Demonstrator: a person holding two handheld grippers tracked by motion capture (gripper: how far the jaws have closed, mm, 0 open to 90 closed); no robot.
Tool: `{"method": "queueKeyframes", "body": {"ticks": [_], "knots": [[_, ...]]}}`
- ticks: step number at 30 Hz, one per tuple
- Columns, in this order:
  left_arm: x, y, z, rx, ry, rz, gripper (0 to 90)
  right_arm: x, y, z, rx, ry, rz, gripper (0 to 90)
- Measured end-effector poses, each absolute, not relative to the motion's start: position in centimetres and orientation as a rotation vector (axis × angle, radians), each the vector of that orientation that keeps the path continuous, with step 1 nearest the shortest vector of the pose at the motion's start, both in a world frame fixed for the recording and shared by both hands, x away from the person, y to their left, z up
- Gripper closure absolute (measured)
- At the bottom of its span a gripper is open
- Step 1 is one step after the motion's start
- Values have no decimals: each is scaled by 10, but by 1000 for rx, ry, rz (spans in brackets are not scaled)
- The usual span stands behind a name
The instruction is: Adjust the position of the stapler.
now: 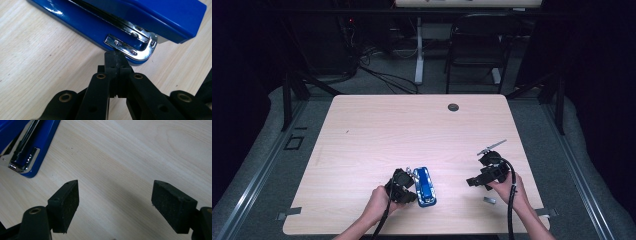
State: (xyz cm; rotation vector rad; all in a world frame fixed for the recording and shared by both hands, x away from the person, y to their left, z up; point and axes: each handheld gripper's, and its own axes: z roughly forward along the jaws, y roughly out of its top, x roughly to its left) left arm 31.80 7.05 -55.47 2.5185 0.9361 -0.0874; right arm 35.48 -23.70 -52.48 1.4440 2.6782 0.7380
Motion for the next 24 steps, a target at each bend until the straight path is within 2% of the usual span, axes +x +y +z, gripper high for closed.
{"method": "queueKeyframes", "body": {"ticks": [16, 19, 22, 24], "knots": [[323, 59, -558, 2469, 925, -107, 896, 347, -202, -519, 1355, 2673, 853, 228], [326, 63, -554, 2456, 938, -112, 801, 345, -196, -518, 1329, 2677, 856, 227], [330, 69, -546, 2449, 968, -75, 637, 344, -192, -516, 1327, 2677, 870, 215], [333, 74, -542, 2442, 1004, -31, 528, 344, -189, -515, 1334, 2679, 873, 166]]}}
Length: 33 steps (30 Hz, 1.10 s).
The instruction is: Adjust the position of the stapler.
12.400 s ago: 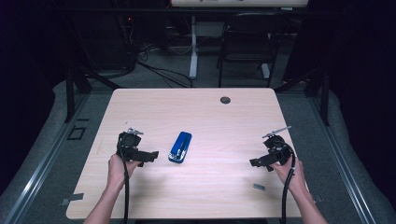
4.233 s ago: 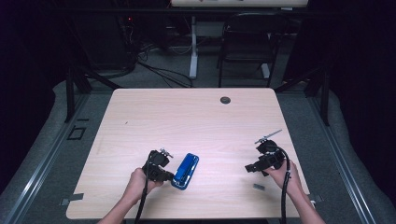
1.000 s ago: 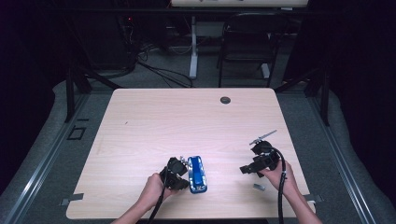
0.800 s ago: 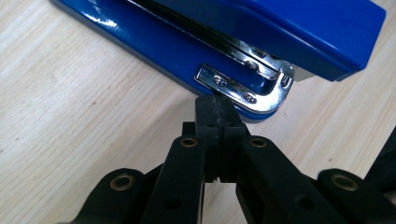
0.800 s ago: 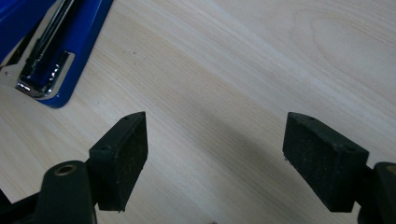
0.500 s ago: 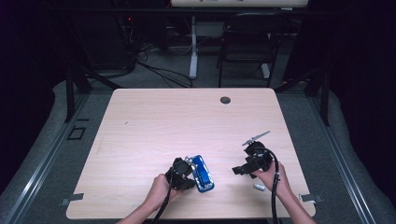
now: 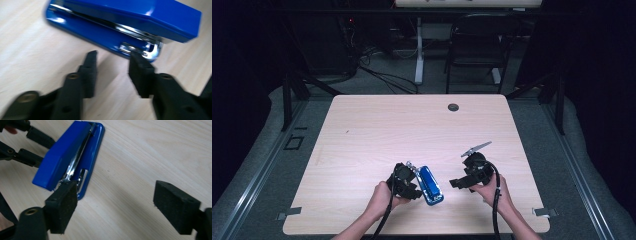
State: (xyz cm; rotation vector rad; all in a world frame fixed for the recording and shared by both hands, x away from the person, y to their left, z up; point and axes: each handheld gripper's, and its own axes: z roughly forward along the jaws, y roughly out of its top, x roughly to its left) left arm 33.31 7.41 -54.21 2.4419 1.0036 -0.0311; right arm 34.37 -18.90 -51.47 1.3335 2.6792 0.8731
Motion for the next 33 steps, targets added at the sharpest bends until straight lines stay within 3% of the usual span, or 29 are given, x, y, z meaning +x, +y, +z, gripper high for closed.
{"method": "queueKeyframes", "body": {"ticks": [6, 9, 16, 33], "knots": [[340, 91, -533, 2441, 1057, 49, 259, 342, -171, -510, 1318, 2681, 925, 75], [344, 101, -528, 2419, 1093, 98, 153, 342, -162, -512, 1296, 2722, 923, 76], [355, 124, -524, 2379, 1168, 144, 19, 340, -143, -515, 1251, 2765, 923, 164], [363, 127, -532, 2391, 1176, 158, 0, 320, -100, -524, 1160, 2753, 820, 415]]}}
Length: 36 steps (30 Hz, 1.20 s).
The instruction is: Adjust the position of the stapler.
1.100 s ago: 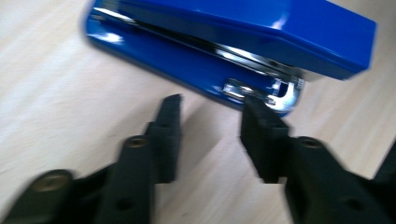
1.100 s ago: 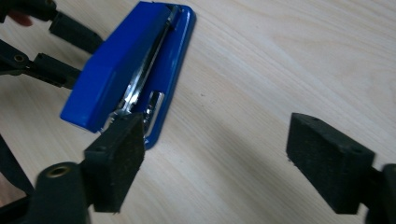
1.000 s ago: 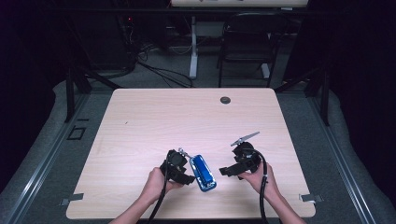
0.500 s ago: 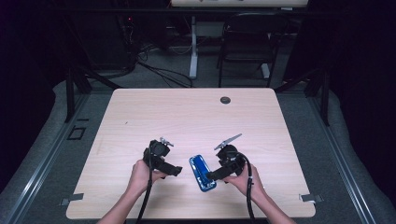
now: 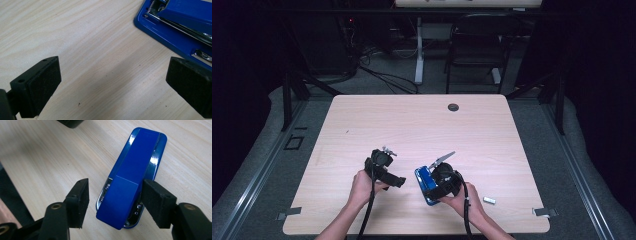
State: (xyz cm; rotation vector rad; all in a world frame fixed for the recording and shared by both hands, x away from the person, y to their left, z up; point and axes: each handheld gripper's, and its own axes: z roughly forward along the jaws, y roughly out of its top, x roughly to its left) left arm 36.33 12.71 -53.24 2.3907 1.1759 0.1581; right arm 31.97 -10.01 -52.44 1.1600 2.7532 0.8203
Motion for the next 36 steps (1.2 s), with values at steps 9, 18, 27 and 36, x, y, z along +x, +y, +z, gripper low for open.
{"method": "queueKeyframes", "body": {"ticks": [9, 18, 27, 36], "knots": [[364, 126, -533, 2398, 1171, 161, 0, 319, -100, -528, 1153, 2745, 757, 499], [365, 128, -533, 2398, 1154, 150, 1, 322, -108, -525, 1115, 2754, 719, 558], [365, 128, -533, 2400, 1144, 145, 1, 330, -123, -523, 1053, 2765, 706, 641], [365, 128, -533, 2408, 1128, 139, 1, 332, -128, -523, 958, 2824, 746, 655]]}}
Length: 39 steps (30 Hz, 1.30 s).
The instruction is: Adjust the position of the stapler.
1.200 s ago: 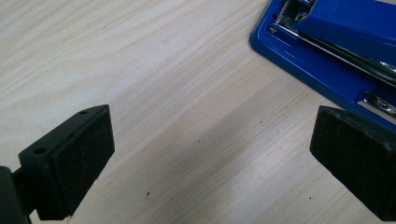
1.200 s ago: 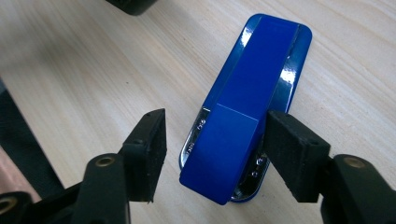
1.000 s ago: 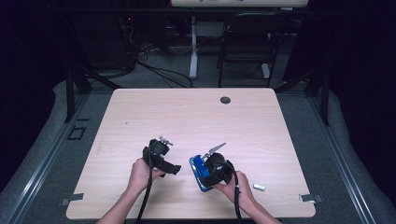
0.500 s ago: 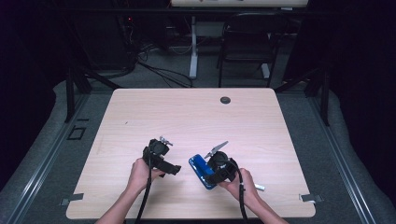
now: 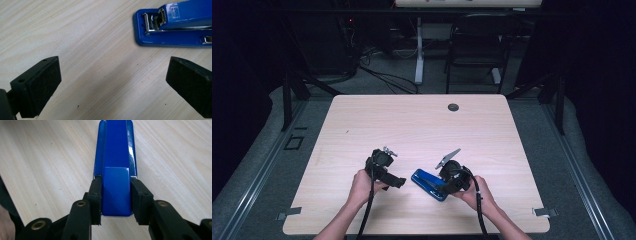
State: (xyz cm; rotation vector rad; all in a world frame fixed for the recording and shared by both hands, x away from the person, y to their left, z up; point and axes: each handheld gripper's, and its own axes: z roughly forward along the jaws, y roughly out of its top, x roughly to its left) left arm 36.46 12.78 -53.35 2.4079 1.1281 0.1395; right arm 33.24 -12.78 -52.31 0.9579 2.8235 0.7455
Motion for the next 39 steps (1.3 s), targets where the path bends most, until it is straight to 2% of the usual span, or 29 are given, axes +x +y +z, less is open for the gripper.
{"method": "queueKeyframes", "body": {"ticks": [10, 20, 24, 28, 31, 34, 39], "knots": [[363, 126, -534, 2416, 1093, 117, 1, 332, -133, -524, 781, 2913, 763, 657], [358, 116, -535, 2434, 944, 61, 19, 333, -138, -523, 728, 2972, 771, 652], [356, 109, -536, 2432, 885, 57, 16, 334, -141, -517, 771, 2988, 815, 576], [356, 106, -538, 2446, 858, 55, 18, 335, -144, -517, 817, 2970, 821, 549], [355, 104, -538, 2455, 841, 53, 20, 333, -138, -521, 804, 2970, 809, 571], [354, 103, -538, 2460, 829, 59, 21, 331, -132, -525, 797, 2936, 775, 638], [353, 102, -538, 2463, 801, 46, 26, 330, -132, -525, 740, 2936, 774, 657]]}}
